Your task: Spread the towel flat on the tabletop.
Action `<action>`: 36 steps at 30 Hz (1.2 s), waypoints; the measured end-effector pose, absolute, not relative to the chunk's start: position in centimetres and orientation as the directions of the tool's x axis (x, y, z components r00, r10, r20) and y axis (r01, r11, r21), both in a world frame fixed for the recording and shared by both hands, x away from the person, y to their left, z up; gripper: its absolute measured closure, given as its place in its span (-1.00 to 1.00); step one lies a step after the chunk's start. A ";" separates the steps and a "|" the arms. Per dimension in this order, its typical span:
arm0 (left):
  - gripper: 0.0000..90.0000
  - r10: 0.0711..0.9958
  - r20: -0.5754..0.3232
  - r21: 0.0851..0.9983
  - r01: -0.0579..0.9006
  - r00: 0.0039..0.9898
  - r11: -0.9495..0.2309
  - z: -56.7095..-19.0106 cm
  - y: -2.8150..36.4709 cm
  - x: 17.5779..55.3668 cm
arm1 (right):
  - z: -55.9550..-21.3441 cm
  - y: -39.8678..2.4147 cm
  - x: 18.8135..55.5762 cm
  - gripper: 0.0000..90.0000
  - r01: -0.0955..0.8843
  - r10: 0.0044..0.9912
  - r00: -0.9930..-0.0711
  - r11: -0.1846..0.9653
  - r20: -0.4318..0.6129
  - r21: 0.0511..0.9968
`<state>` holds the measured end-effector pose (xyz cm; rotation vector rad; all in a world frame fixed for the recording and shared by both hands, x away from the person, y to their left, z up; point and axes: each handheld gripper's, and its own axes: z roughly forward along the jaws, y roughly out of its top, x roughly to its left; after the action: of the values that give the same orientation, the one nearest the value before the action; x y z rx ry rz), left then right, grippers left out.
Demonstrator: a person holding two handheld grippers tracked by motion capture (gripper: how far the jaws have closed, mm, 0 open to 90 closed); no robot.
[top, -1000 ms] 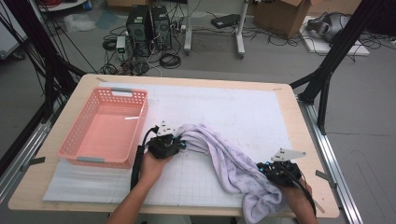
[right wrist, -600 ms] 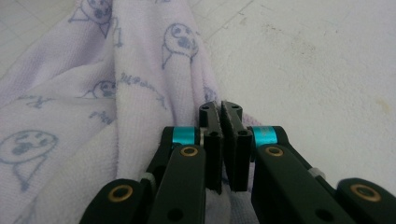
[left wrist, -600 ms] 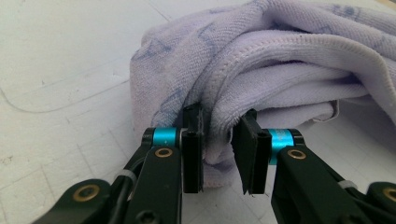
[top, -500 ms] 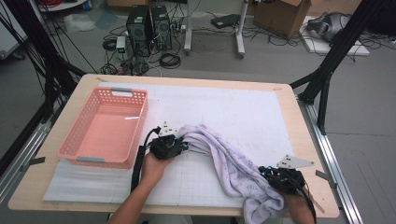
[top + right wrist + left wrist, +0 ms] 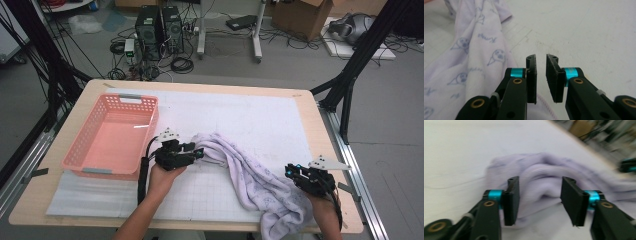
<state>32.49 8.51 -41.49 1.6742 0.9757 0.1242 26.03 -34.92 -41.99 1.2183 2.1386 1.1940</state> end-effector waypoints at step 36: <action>0.88 0.652 -0.290 0.820 0.533 0.701 -0.209 -43.5 2.4 29.7 | -43.8 -34.2 26.1 0.53 0.502 0.831 -0.551 0.251 0.082 0.828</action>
<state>29.69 2.41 -43.48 1.8749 0.9244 0.1431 26.06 -34.21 -43.84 1.2190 2.1565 1.2127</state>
